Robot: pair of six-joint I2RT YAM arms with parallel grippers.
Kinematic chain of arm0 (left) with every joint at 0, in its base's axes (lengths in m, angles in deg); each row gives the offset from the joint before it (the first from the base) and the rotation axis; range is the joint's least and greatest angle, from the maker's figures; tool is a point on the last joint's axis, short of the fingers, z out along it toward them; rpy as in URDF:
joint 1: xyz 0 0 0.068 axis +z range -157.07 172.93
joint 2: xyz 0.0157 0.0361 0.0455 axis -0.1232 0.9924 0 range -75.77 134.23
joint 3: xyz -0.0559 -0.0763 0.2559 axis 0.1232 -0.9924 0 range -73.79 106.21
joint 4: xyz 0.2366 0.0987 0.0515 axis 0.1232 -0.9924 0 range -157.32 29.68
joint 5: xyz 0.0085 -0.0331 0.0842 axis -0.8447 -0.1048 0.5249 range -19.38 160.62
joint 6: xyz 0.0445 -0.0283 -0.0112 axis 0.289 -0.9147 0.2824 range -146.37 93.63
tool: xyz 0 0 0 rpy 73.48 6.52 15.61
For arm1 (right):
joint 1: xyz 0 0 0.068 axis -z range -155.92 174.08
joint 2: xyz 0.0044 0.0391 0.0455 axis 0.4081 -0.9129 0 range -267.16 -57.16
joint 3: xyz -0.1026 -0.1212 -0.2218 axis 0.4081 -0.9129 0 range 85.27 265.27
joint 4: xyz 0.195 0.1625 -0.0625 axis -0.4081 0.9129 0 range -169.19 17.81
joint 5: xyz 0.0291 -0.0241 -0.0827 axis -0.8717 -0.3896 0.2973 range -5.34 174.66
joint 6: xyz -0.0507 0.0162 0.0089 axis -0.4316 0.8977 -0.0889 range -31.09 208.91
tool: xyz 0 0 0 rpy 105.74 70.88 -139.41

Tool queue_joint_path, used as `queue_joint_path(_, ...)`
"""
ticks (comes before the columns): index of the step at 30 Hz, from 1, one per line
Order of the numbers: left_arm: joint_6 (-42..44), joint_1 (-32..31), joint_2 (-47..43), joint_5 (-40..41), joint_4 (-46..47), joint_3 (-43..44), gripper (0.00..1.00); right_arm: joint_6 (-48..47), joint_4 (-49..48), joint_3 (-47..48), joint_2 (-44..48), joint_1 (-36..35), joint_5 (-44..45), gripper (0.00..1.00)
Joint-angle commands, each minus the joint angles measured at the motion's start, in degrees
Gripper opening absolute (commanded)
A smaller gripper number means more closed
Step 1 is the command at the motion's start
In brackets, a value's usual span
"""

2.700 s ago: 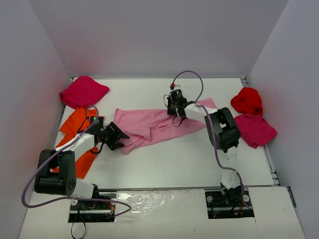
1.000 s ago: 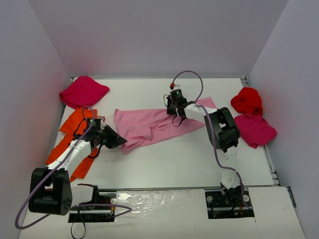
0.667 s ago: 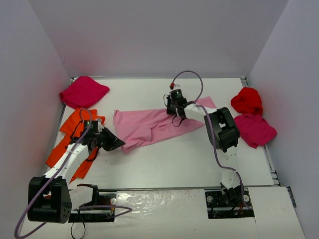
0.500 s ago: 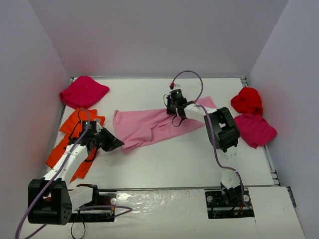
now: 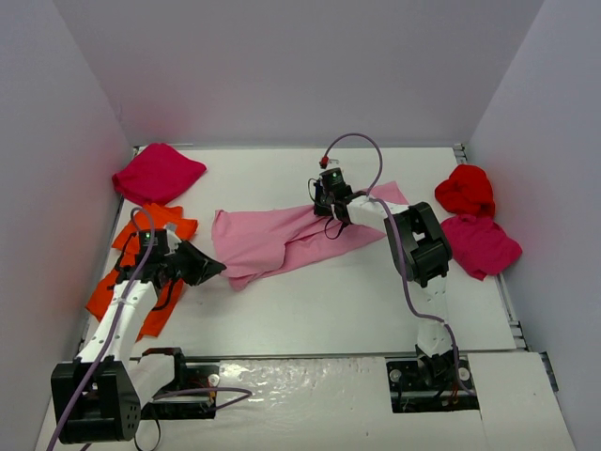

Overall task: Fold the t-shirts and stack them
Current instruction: Fold the tshirt

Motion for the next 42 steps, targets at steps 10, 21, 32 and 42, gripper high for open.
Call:
queue_joint_path(10,1.69,1.02,0.52,-3.23,-0.33,1.70,0.32,-1.50,14.80,-4.26,-6.87,0.02,-0.53,0.00)
queue_joint_path(21,2.90,1.09,1.44,-2.18,0.73,2.58,0.57,-1.45,14.76,-4.40,-6.65,0.02,-0.53,0.00)
queue_joint_path(32,-0.78,0.06,4.26,-1.45,13.87,4.61,0.32,-2.17,18.05,-4.93,3.71,-2.29,3.48,0.12)
queue_joint_path(42,-0.72,-8.91,16.74,0.11,20.65,8.79,0.32,-2.51,20.41,-8.84,10.17,-2.58,5.54,0.18)
